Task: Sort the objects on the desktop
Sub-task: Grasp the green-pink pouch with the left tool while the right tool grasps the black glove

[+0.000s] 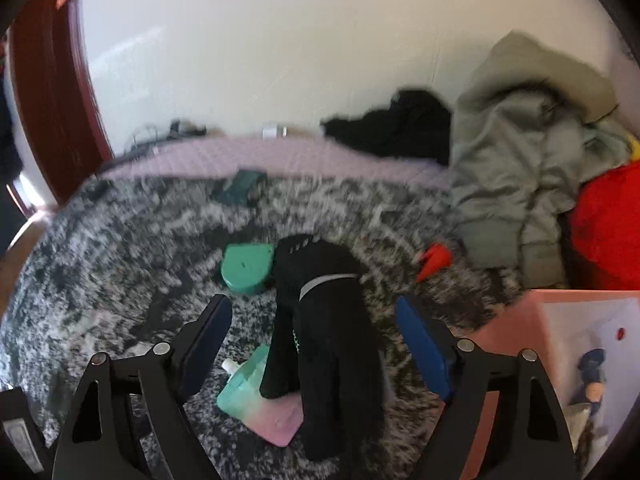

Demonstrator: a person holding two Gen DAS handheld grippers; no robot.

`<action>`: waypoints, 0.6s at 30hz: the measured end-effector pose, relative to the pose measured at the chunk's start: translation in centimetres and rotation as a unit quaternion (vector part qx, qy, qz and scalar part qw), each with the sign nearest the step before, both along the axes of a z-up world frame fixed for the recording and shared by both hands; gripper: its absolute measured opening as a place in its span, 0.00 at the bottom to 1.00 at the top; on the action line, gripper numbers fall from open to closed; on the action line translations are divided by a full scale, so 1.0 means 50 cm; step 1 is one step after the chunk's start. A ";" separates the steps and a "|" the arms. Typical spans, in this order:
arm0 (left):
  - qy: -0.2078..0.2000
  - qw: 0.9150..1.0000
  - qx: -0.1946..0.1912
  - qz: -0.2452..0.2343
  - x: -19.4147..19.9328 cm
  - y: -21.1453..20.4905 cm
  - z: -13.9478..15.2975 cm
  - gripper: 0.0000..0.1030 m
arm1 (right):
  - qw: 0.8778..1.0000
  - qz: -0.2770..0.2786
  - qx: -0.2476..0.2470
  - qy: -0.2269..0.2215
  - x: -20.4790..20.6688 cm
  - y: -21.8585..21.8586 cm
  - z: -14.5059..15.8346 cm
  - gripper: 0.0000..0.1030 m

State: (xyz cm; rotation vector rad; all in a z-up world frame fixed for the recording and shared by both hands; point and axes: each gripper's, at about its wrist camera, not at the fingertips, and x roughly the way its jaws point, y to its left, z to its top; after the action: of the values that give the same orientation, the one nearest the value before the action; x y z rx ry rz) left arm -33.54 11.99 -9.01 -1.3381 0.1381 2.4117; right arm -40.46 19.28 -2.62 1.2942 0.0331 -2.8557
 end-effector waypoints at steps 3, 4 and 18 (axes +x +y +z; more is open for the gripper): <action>-0.008 1.000 -0.004 -0.007 -0.023 0.017 -0.021 0.88 | 0.999 -0.013 0.012 -0.032 -0.038 0.014 -0.043 0.01; -0.005 1.000 0.000 -0.010 -0.029 0.023 -0.021 0.88 | 0.999 -0.018 0.010 -0.040 -0.046 0.024 -0.054 0.03; 0.030 1.000 0.008 0.003 -0.068 0.056 -0.034 0.72 | 0.983 -0.012 -0.093 0.157 0.114 0.129 0.241 0.03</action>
State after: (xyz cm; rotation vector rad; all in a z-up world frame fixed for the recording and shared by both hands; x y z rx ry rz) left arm -36.97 14.77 -10.69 -1.2616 0.1305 2.4538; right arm -34.75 25.73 9.42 0.8090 -0.2418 -2.9654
